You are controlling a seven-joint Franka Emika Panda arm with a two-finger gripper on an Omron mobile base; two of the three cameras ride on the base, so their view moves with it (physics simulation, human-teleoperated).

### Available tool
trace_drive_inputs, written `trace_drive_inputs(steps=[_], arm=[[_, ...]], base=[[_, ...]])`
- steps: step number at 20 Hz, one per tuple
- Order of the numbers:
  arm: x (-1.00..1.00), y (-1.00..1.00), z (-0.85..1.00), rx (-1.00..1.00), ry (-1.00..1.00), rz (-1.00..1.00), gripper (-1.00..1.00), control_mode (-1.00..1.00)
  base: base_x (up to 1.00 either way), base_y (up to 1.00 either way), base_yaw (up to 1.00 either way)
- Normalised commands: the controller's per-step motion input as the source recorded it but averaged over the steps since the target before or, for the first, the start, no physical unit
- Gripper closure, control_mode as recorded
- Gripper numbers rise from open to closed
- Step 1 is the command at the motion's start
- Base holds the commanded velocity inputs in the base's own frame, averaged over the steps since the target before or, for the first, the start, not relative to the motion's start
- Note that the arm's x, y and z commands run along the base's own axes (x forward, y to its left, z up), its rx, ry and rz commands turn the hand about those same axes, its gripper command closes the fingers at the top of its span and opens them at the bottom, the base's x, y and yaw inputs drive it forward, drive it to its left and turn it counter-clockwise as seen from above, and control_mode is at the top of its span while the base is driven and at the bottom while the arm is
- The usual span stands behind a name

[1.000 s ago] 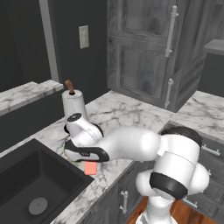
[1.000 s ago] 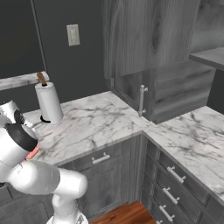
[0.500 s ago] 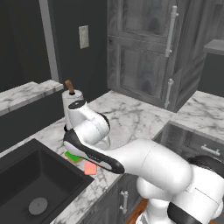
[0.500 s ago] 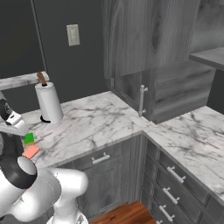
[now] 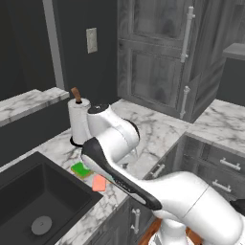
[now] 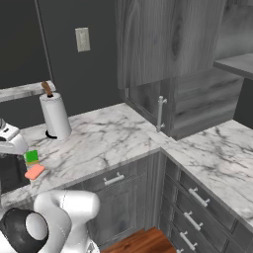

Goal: Locate and retrieve the bar soap and sponge from the cabinet. Place them next to the sink.

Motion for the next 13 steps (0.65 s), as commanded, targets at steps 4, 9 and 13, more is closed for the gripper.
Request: trace_drive_inputs(steps=[4, 9, 13], arm=[[-0.55, -0.38, 0.3, 0.13, 0.03, 0.07, -1.0, -1.0], [-0.39, -0.43, 0.07, 0.17, 0.0, 0.2, -1.0, -1.0], [-0.56, -0.26, 0.0, 0.12, -0.02, 0.32, -1.0, -1.0]], base=[[0.0, 0.0, 0.0], [0.0, 0.0, 0.0], [0.0, 0.0, 0.0]])
